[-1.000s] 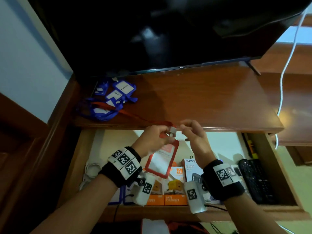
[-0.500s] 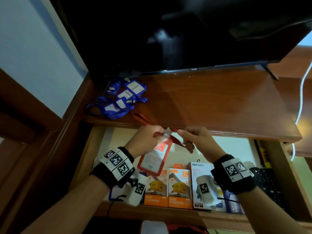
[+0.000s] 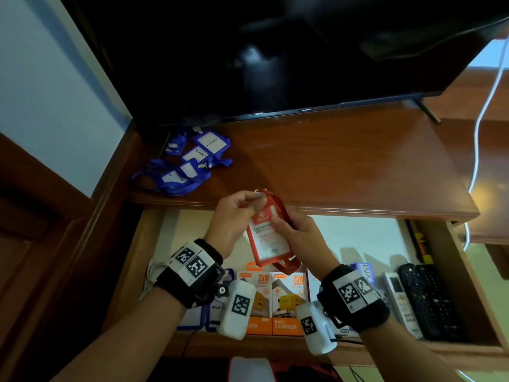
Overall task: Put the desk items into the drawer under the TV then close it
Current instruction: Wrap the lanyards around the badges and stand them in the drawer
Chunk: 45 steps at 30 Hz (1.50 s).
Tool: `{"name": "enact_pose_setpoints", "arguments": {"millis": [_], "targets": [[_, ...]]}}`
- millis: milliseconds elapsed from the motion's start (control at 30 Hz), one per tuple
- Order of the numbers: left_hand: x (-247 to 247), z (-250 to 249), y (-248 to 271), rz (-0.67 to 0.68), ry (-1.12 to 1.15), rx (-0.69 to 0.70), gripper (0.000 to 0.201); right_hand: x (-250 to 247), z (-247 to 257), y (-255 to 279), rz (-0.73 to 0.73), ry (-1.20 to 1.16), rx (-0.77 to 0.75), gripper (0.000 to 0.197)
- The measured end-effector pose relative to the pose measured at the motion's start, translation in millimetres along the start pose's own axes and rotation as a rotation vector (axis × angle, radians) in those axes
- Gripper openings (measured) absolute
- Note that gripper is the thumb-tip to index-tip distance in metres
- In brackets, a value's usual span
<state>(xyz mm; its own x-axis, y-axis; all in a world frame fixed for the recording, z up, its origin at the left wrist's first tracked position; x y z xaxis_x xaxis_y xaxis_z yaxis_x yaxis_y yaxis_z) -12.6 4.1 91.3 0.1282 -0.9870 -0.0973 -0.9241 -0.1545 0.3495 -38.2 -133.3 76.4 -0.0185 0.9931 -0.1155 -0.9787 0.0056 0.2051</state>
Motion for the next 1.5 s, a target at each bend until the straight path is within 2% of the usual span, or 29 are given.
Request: {"name": "enact_pose_setpoints", "arguments": {"millis": [100, 200, 267, 333, 467, 567, 700, 767, 867, 933, 1033, 1100, 1167, 1267, 1367, 1433, 1500], "targets": [[-2, -1, -1, 0.108, -0.269, 0.089, 0.01, -7, -6, -1, 0.07, 0.161, 0.011, 0.012], [-5, -8, 2, 0.206, -0.612, 0.157, 0.011, -9, -13, 1, 0.198, 0.35, 0.013, 0.019], [-3, -9, 6, 0.328, -0.84, 0.178, 0.005, -8, -15, 5, 0.278, 0.399, 0.012, 0.026], [-4, -8, 8, 0.414, -0.954, 0.183, 0.014, -7, -16, 8, 0.342, 0.413, 0.0, 0.03], [-6, -3, 12, 0.526, -0.868, 0.076, 0.014, -7, -14, 5, 0.395, 0.375, -0.012, 0.027], [-7, -6, 14, 0.551, -0.74, 0.068, 0.013, -10, -11, 3, 0.401, 0.222, 0.054, 0.022], [-14, -17, 17, 0.594, -0.522, 0.069, 0.015, -12, -16, -4, 0.351, -0.039, 0.139, 0.056], [-19, -21, 13, 0.518, -0.423, 0.078, 0.011, -12, -24, -8, 0.291, -0.077, 0.166, 0.056], [-31, -25, -1, 0.235, -0.318, 0.084, 0.009, -12, -27, -7, 0.2, -0.078, 0.182, 0.016], [-38, -23, -10, 0.042, -0.233, 0.059, 0.008, -4, -25, -3, 0.222, -0.036, 0.179, 0.026], [-47, -16, -22, -0.166, -0.186, 0.071, 0.006, 12, -14, 4, 0.295, 0.134, 0.104, 0.033], [-51, -12, -24, -0.264, -0.241, 0.113, 0.012, 18, -3, 7, 0.335, 0.294, 0.014, 0.03], [-50, -11, -21, -0.284, -0.395, 0.184, 0.013, 18, 9, 7, 0.366, 0.384, -0.047, 0.026], [-37, -9, -9, -0.184, -0.661, 0.293, 0.014, 14, 30, 0, 0.383, 0.464, -0.139, 0.024], [-18, 0, -2, 0.067, -0.859, 0.313, 0.019, 2, 42, -16, 0.342, 0.568, -0.211, 0.021], [-10, 3, 1, 0.253, -0.899, 0.309, 0.021, -6, 41, -25, 0.343, 0.611, -0.198, 0.017], [-6, 6, 3, 0.403, -0.893, 0.288, 0.03, -11, 30, -28, 0.393, 0.565, -0.075, 0.018]]}}
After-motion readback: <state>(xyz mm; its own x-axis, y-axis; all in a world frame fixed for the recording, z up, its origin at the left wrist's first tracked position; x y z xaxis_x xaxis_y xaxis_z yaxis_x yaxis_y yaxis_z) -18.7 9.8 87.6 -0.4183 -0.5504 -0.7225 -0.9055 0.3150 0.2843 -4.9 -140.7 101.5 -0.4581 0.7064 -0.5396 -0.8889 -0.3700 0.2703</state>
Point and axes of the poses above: each hand's wrist, its own y-axis away from the middle knuckle, its own x-axis out of the palm, z = x × y, the point moved 6 cm from there along -y, towards the middle knuckle, and after that the axes turned 9 degrees about -z, right-handed, at the moved point
